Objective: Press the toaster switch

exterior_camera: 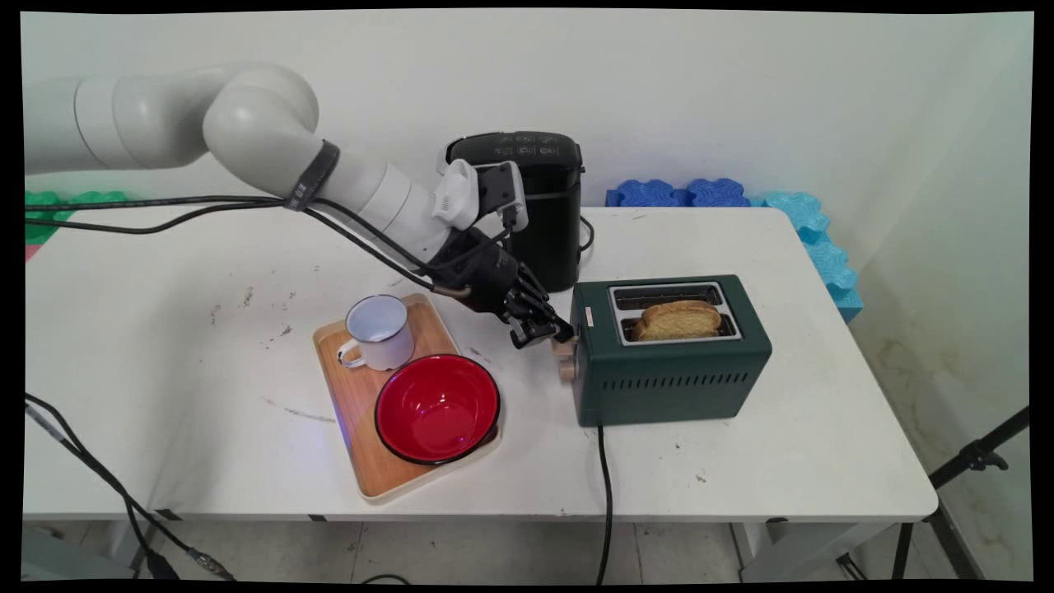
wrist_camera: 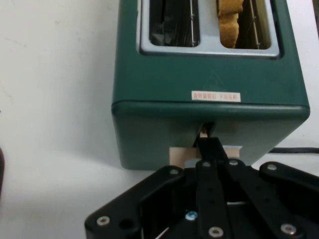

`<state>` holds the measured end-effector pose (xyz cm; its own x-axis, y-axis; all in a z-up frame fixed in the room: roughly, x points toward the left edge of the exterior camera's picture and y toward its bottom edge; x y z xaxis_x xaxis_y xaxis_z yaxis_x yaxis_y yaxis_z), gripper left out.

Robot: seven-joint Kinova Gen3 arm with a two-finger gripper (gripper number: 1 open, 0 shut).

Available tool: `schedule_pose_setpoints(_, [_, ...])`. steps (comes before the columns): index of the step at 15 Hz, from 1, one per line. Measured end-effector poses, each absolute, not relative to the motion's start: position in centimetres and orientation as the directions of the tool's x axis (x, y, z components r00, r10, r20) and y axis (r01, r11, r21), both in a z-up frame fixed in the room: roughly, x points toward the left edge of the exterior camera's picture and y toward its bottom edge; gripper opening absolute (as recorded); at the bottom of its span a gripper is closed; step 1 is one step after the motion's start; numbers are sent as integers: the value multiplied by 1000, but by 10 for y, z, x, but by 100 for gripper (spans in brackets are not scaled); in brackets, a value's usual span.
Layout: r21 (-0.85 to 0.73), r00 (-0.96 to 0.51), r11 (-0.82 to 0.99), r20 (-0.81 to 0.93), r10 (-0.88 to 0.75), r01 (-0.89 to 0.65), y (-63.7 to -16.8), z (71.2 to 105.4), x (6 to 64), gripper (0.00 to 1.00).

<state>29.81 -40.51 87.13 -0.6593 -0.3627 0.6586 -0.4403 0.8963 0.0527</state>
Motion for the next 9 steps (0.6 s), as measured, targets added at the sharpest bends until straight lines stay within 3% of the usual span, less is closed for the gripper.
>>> schedule_pose_setpoints(9, [49, -639, 887, 675, -368, -459, -405, 857, 301, 0])
